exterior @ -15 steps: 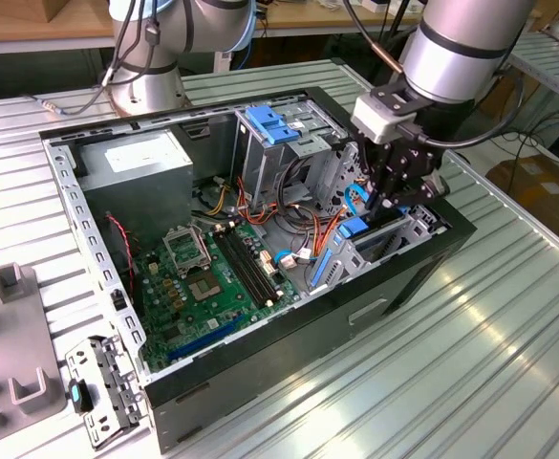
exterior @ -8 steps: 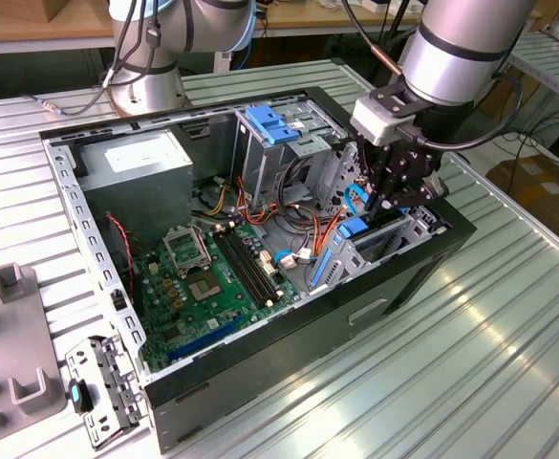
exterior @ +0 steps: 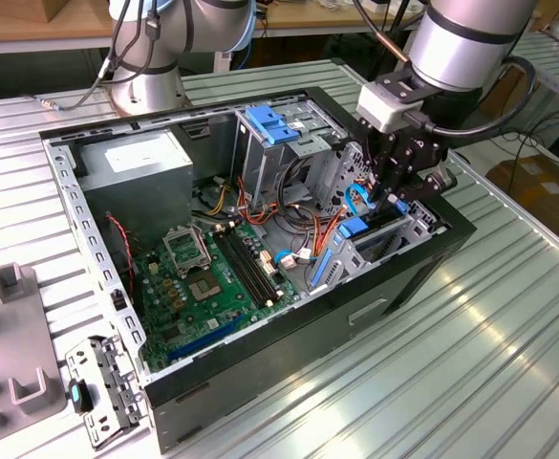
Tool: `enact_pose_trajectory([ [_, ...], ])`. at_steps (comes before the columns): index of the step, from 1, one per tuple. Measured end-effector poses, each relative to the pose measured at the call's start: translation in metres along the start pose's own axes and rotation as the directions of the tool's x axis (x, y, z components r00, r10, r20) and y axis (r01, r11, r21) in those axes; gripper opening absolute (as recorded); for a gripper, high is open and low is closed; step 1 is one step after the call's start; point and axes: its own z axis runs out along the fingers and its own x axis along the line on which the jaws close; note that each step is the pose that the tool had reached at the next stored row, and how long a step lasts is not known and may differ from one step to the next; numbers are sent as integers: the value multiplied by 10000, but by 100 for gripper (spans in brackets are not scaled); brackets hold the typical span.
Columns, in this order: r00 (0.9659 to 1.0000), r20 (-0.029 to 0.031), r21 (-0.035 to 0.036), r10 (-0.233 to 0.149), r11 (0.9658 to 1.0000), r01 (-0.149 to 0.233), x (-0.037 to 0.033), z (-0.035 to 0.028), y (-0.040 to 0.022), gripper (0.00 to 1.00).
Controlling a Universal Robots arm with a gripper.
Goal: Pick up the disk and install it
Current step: 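Insert the second disk wire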
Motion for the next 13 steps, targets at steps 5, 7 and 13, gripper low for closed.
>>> enact_pose_trajectory([
  [5,10000,-3,0,0,10000,0,0,-4,0,11],
  [7,10000,-2,0,0,10000,0,0,-6,0,11],
  [13,10000,-3,-1,-1,10000,1,0,-18,-2,11],
])
